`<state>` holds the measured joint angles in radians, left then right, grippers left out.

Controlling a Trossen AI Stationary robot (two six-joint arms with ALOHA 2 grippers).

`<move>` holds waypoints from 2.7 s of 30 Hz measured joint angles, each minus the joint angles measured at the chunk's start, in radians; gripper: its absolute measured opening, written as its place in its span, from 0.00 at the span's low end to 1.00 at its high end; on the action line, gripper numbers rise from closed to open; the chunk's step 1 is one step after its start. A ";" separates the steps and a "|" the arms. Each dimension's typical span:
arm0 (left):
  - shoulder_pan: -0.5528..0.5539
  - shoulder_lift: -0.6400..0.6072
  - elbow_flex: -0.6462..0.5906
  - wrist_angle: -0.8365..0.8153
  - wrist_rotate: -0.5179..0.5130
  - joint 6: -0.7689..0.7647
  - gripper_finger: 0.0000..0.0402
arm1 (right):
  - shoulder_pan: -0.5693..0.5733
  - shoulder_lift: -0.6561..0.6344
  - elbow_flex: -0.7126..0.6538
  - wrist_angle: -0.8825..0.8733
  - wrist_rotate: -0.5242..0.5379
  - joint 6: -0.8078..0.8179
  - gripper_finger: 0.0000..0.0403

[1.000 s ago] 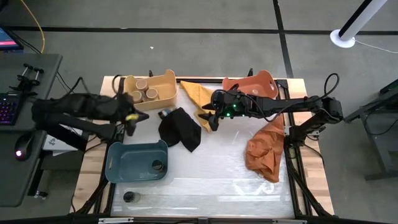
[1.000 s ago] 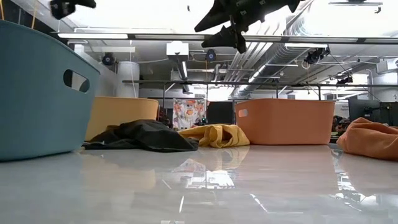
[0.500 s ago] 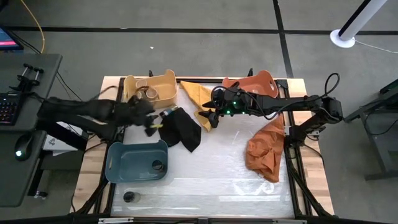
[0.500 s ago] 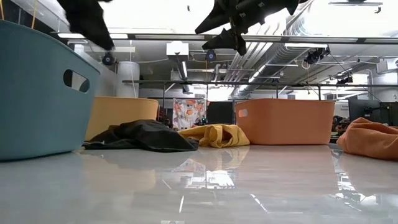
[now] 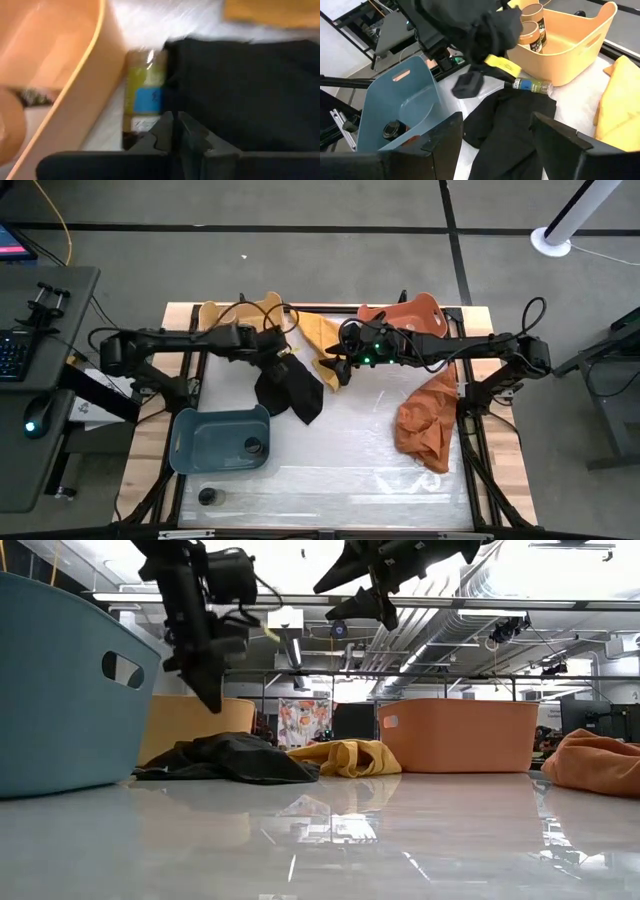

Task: Sort spices by type
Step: Put the top black spice bottle into the blue bin

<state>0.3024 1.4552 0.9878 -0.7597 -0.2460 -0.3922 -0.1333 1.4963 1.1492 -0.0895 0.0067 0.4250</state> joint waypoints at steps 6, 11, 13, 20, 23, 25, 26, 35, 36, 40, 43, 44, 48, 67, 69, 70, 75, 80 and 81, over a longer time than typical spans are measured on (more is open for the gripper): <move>0.013 0.033 0.000 -0.021 -0.025 0.016 0.00 | 0.000 0.000 0.000 -0.001 0.000 0.004 0.56; 0.013 0.037 0.000 0.009 -0.025 -0.014 0.04 | 0.000 0.000 0.000 -0.002 0.000 0.004 0.56; 0.013 0.037 0.000 0.012 -0.026 -0.037 0.06 | 0.000 0.000 0.000 -0.002 0.000 0.004 0.56; 0.013 0.037 0.000 -0.043 0.001 -0.015 0.11 | 0.000 0.000 0.000 -0.004 0.000 0.003 0.56; 0.013 0.037 0.000 -0.095 -0.017 -0.026 0.07 | 0.000 0.000 0.000 -0.004 0.000 0.002 0.56; 0.013 0.037 0.000 -0.097 -0.055 -0.043 0.02 | 0.000 0.000 0.000 -0.004 0.000 0.001 0.56; 0.015 0.037 0.000 -0.095 -0.070 -0.049 0.01 | 0.000 0.000 0.000 -0.004 0.000 0.000 0.56; 0.027 0.037 0.000 -0.085 -0.042 -0.074 0.04 | 0.000 0.000 0.000 -0.004 0.000 0.003 0.56; 0.027 0.037 0.000 -0.089 -0.037 -0.059 0.06 | 0.000 0.000 0.000 -0.004 0.000 0.002 0.56; 0.027 0.037 0.000 -0.099 -0.007 -0.007 0.18 | 0.000 0.000 0.000 -0.004 0.000 0.002 0.56; 0.027 0.037 0.000 -0.105 -0.003 0.012 0.31 | 0.000 0.000 0.000 -0.004 0.000 0.002 0.56; 0.027 0.037 0.000 -0.106 -0.003 0.012 0.36 | 0.000 0.000 0.000 -0.004 0.000 0.003 0.56; 0.027 0.037 0.000 -0.106 -0.003 0.011 0.54 | 0.000 0.000 0.000 -0.005 0.000 0.004 0.56; 0.077 0.133 0.004 -0.057 0.053 -0.024 0.72 | 0.000 0.000 0.000 -0.030 0.000 0.004 0.56; 0.074 0.133 0.004 -0.057 0.062 -0.033 0.72 | 0.000 0.000 0.000 -0.031 0.000 0.004 0.56; 0.069 0.133 0.004 -0.057 0.057 -0.044 0.72 | 0.000 0.000 0.000 -0.032 0.000 0.004 0.56; 0.052 0.137 0.000 -0.076 0.062 -0.100 0.72 | 0.000 0.000 0.000 -0.035 0.000 0.004 0.56; 0.037 0.137 0.000 -0.074 0.102 -0.194 0.72 | 0.000 0.000 0.000 -0.035 0.000 0.004 0.56; 0.032 0.137 0.000 -0.070 0.090 -0.207 0.72 | 0.000 0.000 0.000 -0.035 0.000 0.004 0.56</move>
<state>0.3341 1.5925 0.9882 -0.8300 -0.1559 -0.5988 -0.1329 1.4967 1.1492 -0.1247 0.0071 0.4290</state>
